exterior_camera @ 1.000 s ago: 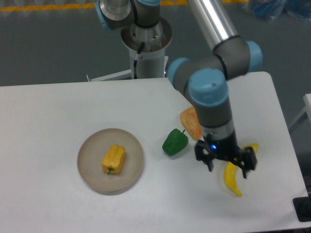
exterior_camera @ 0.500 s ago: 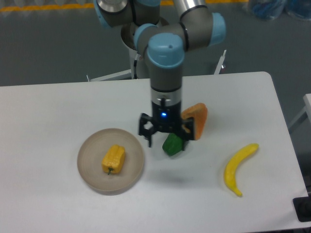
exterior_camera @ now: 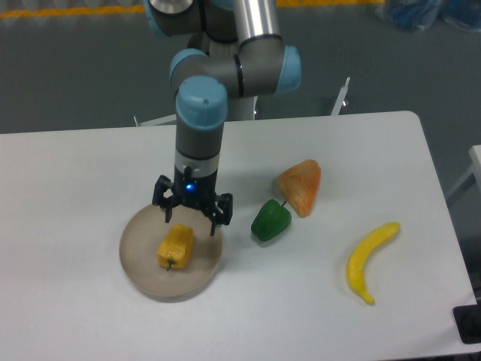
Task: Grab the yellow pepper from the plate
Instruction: 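Move the open gripper over the yellow pepper on the plate, then lower the gripper around the yellow pepper and close on it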
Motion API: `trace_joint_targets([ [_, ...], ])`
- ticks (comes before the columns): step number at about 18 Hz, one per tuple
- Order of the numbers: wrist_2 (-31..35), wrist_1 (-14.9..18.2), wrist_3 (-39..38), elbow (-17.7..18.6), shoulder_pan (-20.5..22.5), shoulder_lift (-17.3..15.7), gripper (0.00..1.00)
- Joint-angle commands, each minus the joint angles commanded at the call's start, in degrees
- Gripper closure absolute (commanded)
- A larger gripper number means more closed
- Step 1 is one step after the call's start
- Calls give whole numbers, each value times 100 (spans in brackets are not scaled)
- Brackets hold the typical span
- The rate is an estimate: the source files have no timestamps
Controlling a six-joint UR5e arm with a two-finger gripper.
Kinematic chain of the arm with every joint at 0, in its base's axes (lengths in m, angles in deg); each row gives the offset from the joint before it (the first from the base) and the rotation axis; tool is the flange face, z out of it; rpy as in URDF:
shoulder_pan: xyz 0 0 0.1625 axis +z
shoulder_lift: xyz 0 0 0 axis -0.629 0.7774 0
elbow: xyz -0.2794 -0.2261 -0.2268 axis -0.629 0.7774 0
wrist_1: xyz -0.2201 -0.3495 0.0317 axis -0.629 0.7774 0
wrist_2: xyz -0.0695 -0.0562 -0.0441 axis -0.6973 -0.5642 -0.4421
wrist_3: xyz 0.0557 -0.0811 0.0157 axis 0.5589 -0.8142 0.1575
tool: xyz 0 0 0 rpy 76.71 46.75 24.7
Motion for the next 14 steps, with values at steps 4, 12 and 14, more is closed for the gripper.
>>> trace_joint_targets([
  [4,281,-9,18,-9,-193,158,0],
  [12,422,-9,26,35,-360,238,0],
  [14,440,-18,26,9,-413,282,0],
])
